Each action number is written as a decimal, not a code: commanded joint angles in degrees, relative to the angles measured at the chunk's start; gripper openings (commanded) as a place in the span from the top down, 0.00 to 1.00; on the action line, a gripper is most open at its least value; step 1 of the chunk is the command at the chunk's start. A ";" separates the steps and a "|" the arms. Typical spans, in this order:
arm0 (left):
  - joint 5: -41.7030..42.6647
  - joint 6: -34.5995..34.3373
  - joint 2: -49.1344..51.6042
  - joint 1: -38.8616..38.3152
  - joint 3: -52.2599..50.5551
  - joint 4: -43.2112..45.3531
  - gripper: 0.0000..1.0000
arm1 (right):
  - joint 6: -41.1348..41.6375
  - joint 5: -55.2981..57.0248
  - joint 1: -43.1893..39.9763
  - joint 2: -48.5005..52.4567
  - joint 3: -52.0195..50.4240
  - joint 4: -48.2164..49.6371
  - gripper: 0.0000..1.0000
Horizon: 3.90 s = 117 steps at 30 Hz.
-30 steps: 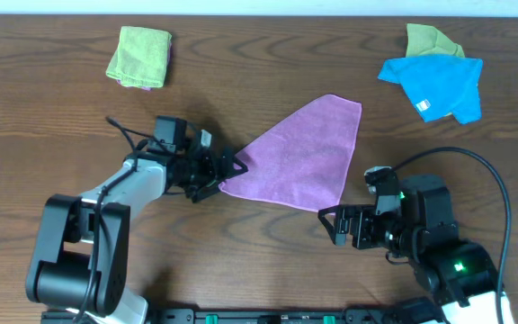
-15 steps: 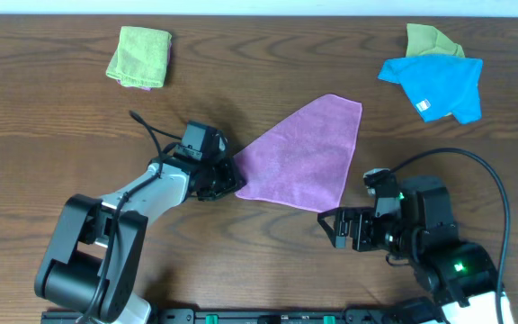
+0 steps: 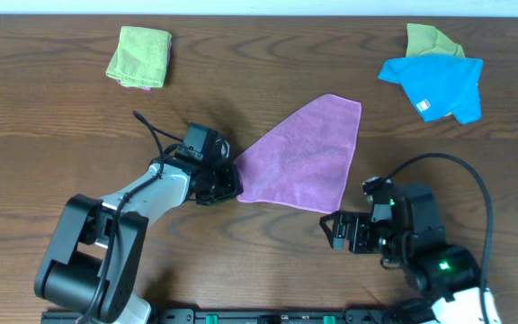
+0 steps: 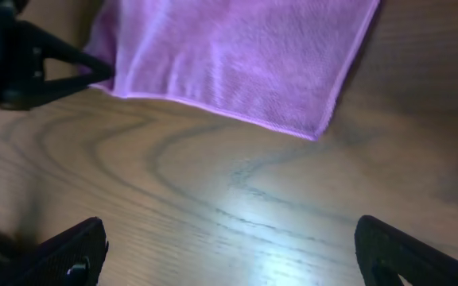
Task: Fold the cloth
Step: 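Lift the purple cloth with both grippers and carry it forward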
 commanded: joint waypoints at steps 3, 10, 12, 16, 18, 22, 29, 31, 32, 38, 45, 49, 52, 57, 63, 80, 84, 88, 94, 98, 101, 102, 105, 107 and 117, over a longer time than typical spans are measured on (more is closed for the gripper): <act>1.22 2.27 -4.85 -0.15 -0.09 -2.05 0.94 | 7.17 -0.68 -0.50 -0.24 -6.75 6.91 0.01; 1.33 2.27 -10.86 -0.15 -0.09 -6.23 0.94 | 16.26 -0.61 -0.50 -0.07 -14.75 18.91 0.13; 1.33 2.27 -12.02 -0.15 -0.09 -7.17 0.94 | 18.18 -0.61 -0.50 0.35 -16.37 21.24 0.13; 1.46 2.27 -13.40 -0.15 -0.09 -7.67 0.94 | 20.13 -0.13 -0.50 1.99 -18.78 25.86 0.13; 2.40 2.29 -13.73 -0.15 -0.09 -7.72 0.94 | 21.92 1.42 -0.50 3.52 -19.82 28.61 0.13; 2.80 2.29 -13.73 -0.15 -0.09 -8.76 0.94 | 23.32 2.89 -0.50 6.10 -20.48 32.83 0.13; 2.78 3.82 -13.73 -0.15 -0.09 -11.23 0.94 | 24.52 5.03 -0.50 12.39 -20.48 39.87 0.12; 2.80 3.96 -13.73 -0.15 -0.09 -11.28 0.94 | 24.52 5.42 -0.50 14.97 -20.48 42.14 0.12; 2.78 4.00 -13.73 -0.15 -0.09 -11.28 0.94 | 24.52 5.66 -0.50 16.74 -20.48 43.67 0.11; 2.80 4.00 -13.73 -0.15 -0.09 -11.30 0.94 | 24.98 6.01 -0.50 26.23 -20.48 51.01 0.13; 2.86 3.96 -13.73 -0.15 -0.09 -12.02 0.94 | 25.77 5.92 -0.44 34.10 -20.48 56.57 0.18; 2.86 3.96 -13.73 -0.15 -0.09 -12.70 0.94 | 25.73 6.03 -0.44 35.39 -20.48 56.61 0.25; 2.84 3.93 -13.73 -0.15 -0.09 -12.98 0.94 | 25.75 7.17 -0.44 35.41 -20.48 56.57 0.44; 2.86 3.96 -13.73 -0.13 -0.09 -13.55 0.94 | 25.73 8.98 -0.44 35.41 -20.48 56.57 0.48; 2.56 4.02 -13.73 -0.13 -0.09 -13.60 0.94 | 24.61 8.61 -0.44 35.39 -20.48 57.24 0.99; 3.72 3.96 -16.72 5.20 8.66 -13.46 0.94 | 21.42 -2.36 -0.46 22.10 -12.15 60.08 0.99; 3.63 3.30 -16.72 8.48 13.79 -11.02 0.94 | 21.11 -0.15 -0.68 19.82 -2.27 53.66 0.99; 2.01 -0.83 -16.46 10.29 16.96 -4.70 0.94 | 14.97 0.70 -1.64 22.58 8.92 44.92 0.99; -1.11 -4.70 -12.72 10.86 20.81 3.93 0.94 | 9.49 0.61 -4.83 30.80 24.04 38.40 0.99; -1.27 -5.29 -5.95 10.93 25.57 7.80 0.94 | 8.15 -0.31 -7.30 37.73 31.89 38.27 0.99; -1.25 -5.27 -0.48 11.19 30.56 8.74 0.94 | 7.54 -0.66 -8.52 43.08 37.05 38.25 0.99; -1.03 -5.20 1.51 11.34 32.72 8.74 0.95 | 7.43 -0.66 -8.83 44.72 38.64 38.25 0.99; 0.55 -4.70 6.78 12.11 38.88 8.70 0.94 | 7.23 -0.70 -9.64 49.83 44.06 38.18 0.99; 1.99 -4.55 9.38 12.76 42.47 8.66 0.94 | 7.17 -1.07 -9.94 52.57 47.43 37.83 0.99; 10.27 -2.80 13.92 16.20 52.81 7.58 0.94 | 3.28 -3.13 -10.54 58.27 60.22 33.03 0.99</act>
